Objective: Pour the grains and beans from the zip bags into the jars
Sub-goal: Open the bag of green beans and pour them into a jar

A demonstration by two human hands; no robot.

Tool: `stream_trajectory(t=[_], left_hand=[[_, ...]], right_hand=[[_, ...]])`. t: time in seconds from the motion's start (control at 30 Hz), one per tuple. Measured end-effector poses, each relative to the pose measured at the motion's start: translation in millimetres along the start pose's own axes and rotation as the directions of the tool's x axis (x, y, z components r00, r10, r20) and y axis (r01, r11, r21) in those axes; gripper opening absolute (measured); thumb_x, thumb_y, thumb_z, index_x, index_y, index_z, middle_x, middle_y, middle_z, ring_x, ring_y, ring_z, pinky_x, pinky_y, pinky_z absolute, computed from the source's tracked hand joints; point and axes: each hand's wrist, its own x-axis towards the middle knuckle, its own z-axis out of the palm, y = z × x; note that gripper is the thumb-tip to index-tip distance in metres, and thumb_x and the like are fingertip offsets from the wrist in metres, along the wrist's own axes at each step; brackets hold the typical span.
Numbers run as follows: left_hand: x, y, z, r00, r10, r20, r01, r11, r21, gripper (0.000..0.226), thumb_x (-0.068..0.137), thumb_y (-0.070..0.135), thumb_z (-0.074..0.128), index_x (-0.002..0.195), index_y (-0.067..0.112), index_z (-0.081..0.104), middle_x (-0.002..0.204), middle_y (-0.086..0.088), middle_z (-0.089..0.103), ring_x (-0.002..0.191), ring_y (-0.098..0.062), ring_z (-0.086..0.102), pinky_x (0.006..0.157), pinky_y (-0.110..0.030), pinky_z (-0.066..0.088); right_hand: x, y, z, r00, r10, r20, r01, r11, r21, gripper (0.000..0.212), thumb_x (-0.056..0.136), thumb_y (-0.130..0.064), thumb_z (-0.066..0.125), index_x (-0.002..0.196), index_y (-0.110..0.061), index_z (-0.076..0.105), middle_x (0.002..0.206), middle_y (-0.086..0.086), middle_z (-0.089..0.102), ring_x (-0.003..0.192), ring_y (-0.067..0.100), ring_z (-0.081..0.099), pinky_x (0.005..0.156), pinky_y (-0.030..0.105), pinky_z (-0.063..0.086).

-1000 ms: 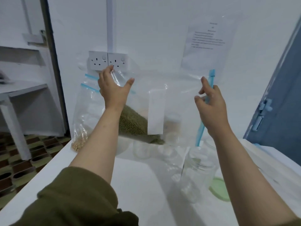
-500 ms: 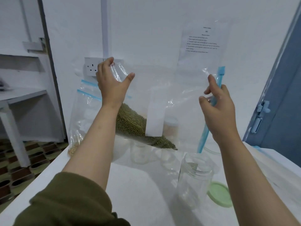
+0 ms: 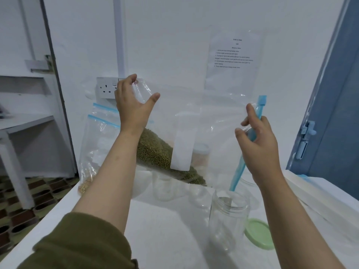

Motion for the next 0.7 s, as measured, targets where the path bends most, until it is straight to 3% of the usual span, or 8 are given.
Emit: stream_trajectory(t=[0.23,0.43,0.7], left_hand=[[6.0,8.0,-2.7,1.000,0.021,-0.019,-0.021,1.000,-0.008,0.072,0.079,0.041,0.077,0.139,0.015,0.047,0.131,0.002,0.049,0.121,-0.025,0.045,0.108,-0.036,0.037],[12.3,19.0,-5.4,0.998,0.056,-0.006,-0.056,0.998,0.005,0.068,0.079,0.039,0.077,0.137,0.016,0.049,0.130,0.000,0.052,0.119,-0.024,0.046,0.099,-0.010,0.031],[15.7,28.8,-6.9,0.996,0.086,-0.003,-0.086,0.996,0.001,0.068,0.078,0.039,0.078,0.136,0.016,0.049,0.122,0.010,0.047,0.118,-0.025,0.048,0.102,-0.026,0.039]], right_hand=[[-3.0,-0.7,-2.5,1.000,-0.003,-0.003,0.003,1.000,-0.002,0.056,0.099,-0.008,0.055,0.151,-0.021,0.040,0.099,-0.010,0.045,0.071,-0.003,0.046,0.072,0.008,0.043],[-7.3,1.4,-5.2,1.000,0.005,-0.008,-0.005,1.000,0.013,0.057,0.098,-0.008,0.056,0.150,-0.024,0.040,0.099,-0.011,0.046,0.070,-0.001,0.044,0.070,0.008,0.041],[-8.9,9.2,-7.8,1.000,0.009,-0.003,-0.009,0.999,0.030,0.056,0.098,-0.010,0.057,0.145,-0.035,0.040,0.099,-0.014,0.045,0.074,0.000,0.043,0.074,0.011,0.043]])
